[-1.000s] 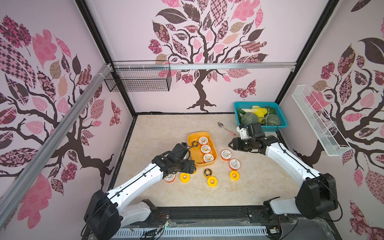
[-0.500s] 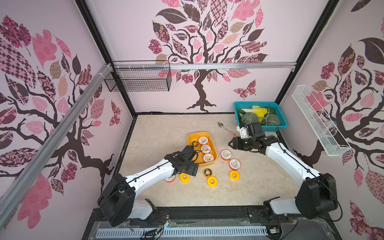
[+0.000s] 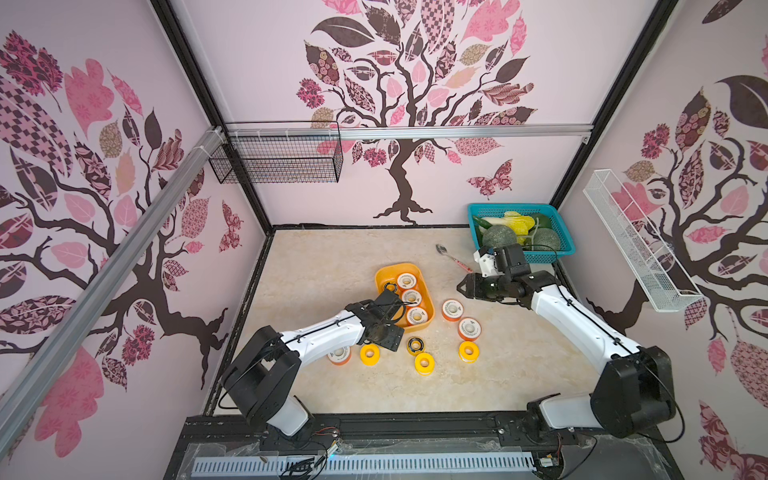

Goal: Put the sealing tape into the storage box
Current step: Pick up the sealing tape at the center of the board.

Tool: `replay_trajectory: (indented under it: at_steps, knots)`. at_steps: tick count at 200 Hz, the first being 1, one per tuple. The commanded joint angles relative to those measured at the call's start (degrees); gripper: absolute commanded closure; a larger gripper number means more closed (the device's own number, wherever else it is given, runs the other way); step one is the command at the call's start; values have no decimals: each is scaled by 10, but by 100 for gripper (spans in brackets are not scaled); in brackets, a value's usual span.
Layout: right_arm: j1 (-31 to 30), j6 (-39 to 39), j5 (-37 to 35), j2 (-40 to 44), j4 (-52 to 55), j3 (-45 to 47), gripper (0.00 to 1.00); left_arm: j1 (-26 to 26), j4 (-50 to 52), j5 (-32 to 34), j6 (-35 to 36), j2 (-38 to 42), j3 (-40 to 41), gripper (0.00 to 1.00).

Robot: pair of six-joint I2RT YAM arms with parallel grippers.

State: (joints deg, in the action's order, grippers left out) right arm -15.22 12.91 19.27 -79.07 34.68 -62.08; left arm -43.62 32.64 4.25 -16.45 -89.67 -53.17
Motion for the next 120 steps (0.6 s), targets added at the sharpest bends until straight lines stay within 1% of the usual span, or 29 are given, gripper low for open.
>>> replay_trajectory:
  at_steps: [1,82,99,120]
  knots:
    - [2,-2,-7,-8,4,-4,46,-4,-5,6,10,-11,-12,16]
    - [2,-3,2,-24,7,-13,45,-4,-11,29,1,-41,-16,16]
    - [2,-4,4,-24,8,-13,45,-4,-12,27,-1,-48,-18,23]
    - [2,-3,4,-24,9,-14,45,-4,-13,25,-3,-55,-20,28]
